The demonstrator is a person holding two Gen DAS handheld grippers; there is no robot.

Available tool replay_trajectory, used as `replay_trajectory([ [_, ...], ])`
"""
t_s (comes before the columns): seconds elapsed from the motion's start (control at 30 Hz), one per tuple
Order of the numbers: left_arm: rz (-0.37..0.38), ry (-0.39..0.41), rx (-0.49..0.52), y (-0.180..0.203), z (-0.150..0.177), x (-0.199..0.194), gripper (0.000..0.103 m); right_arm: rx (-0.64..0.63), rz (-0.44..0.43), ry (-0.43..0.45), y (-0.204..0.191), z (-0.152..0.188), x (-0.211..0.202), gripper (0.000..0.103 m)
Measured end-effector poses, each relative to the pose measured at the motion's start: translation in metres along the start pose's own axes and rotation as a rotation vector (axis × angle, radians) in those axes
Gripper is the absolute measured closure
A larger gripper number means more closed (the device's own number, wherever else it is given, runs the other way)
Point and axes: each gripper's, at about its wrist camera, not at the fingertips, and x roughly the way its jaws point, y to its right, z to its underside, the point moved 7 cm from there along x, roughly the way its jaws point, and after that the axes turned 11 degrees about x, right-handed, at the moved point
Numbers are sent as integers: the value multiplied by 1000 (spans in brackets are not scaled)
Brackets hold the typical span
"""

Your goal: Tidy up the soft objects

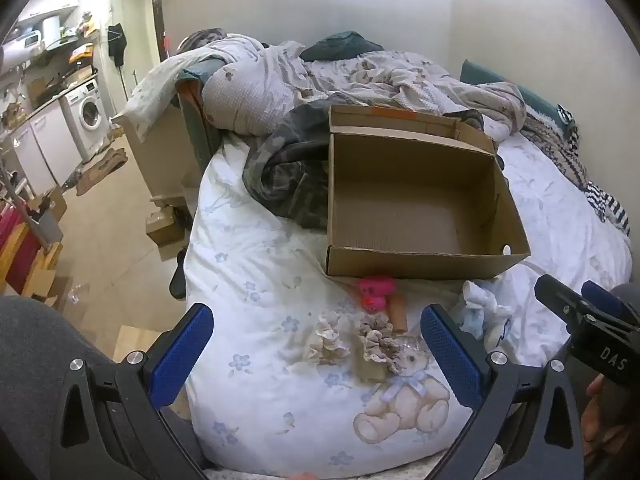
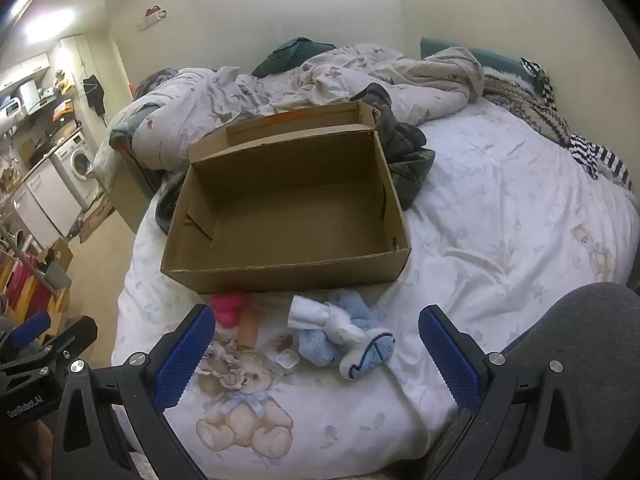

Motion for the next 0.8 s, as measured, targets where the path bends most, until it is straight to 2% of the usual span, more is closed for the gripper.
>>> replay_trajectory([
  [0.13,-21,-1,15,-1,0,0,0,0,1,-2,1,0,0,0],
  [0.8,-18,4,12,1,1,-1,0,1,2,-19,-2,4,3,0],
])
